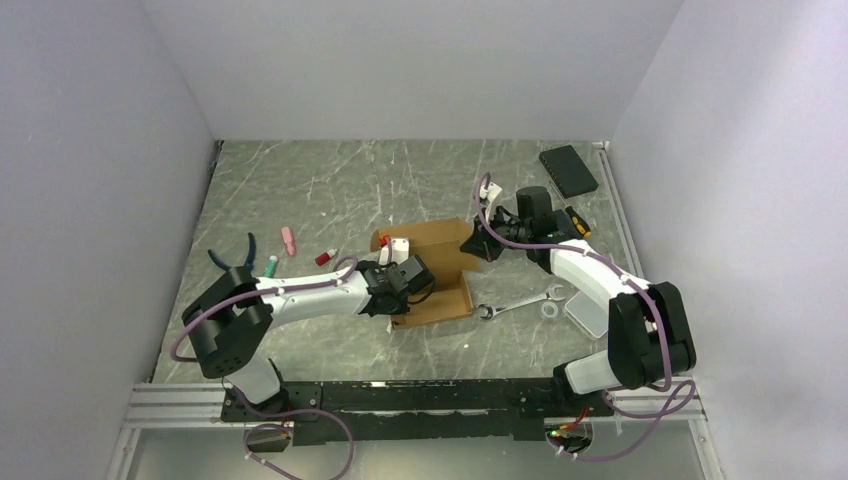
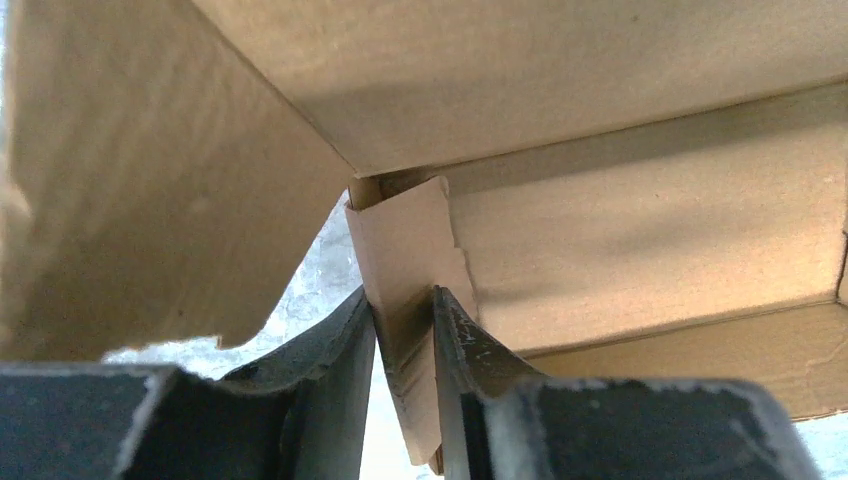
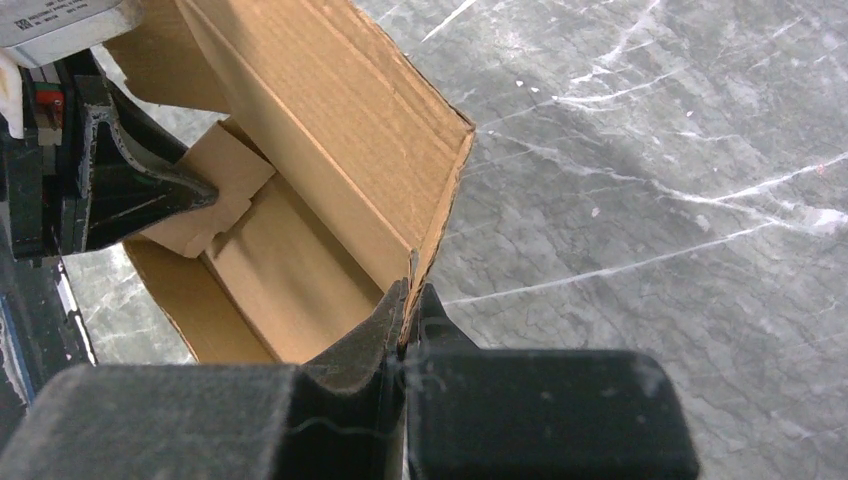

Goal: Fold the paper box

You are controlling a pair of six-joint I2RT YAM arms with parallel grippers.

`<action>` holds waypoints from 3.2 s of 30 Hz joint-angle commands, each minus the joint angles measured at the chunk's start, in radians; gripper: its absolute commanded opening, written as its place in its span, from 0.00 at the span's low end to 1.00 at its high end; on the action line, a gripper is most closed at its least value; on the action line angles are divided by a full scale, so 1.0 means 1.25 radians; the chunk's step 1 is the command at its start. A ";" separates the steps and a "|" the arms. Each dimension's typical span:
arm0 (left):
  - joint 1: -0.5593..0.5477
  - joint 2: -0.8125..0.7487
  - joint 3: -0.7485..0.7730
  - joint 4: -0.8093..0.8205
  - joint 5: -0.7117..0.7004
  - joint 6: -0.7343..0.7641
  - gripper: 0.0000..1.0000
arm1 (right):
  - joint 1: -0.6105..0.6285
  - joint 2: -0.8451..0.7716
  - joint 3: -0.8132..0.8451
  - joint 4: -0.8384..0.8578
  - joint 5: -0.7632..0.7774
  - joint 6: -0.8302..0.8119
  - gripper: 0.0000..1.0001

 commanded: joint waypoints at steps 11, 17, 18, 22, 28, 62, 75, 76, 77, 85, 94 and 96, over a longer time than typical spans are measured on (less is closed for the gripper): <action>-0.005 0.030 0.032 0.001 -0.046 0.013 0.40 | 0.011 -0.016 0.029 0.014 -0.027 -0.001 0.00; -0.005 0.065 0.037 -0.015 -0.046 0.011 0.15 | 0.011 -0.016 0.029 0.015 -0.027 0.000 0.00; -0.005 0.066 0.037 -0.015 -0.048 0.013 0.02 | 0.012 -0.016 0.029 0.015 -0.027 0.000 0.00; -0.015 0.074 0.053 -0.049 -0.102 0.012 0.00 | 0.012 -0.014 0.029 0.015 -0.027 0.000 0.00; -0.024 0.095 0.089 -0.081 -0.128 0.029 0.12 | 0.012 -0.013 0.029 0.015 -0.026 -0.001 0.00; -0.027 0.040 -0.009 0.021 -0.009 -0.014 0.51 | 0.013 -0.016 0.029 0.015 -0.030 0.001 0.00; -0.033 0.143 0.088 -0.120 -0.103 -0.006 0.00 | 0.014 -0.019 0.029 0.013 -0.030 -0.001 0.00; -0.034 0.146 0.099 -0.124 -0.101 -0.004 0.02 | 0.014 -0.018 0.029 0.013 -0.029 -0.001 0.00; -0.036 0.144 0.108 -0.127 -0.100 -0.001 0.10 | 0.014 -0.020 0.029 0.013 -0.029 -0.001 0.00; -0.049 0.064 0.108 -0.112 -0.090 0.013 0.43 | 0.016 -0.017 0.029 0.013 -0.030 -0.002 0.00; -0.058 -0.027 0.067 -0.057 -0.063 0.043 0.52 | 0.016 -0.015 0.029 0.013 -0.029 -0.004 0.00; -0.056 -0.028 0.055 -0.056 -0.061 0.040 0.51 | 0.017 -0.015 0.029 0.013 -0.029 -0.003 0.00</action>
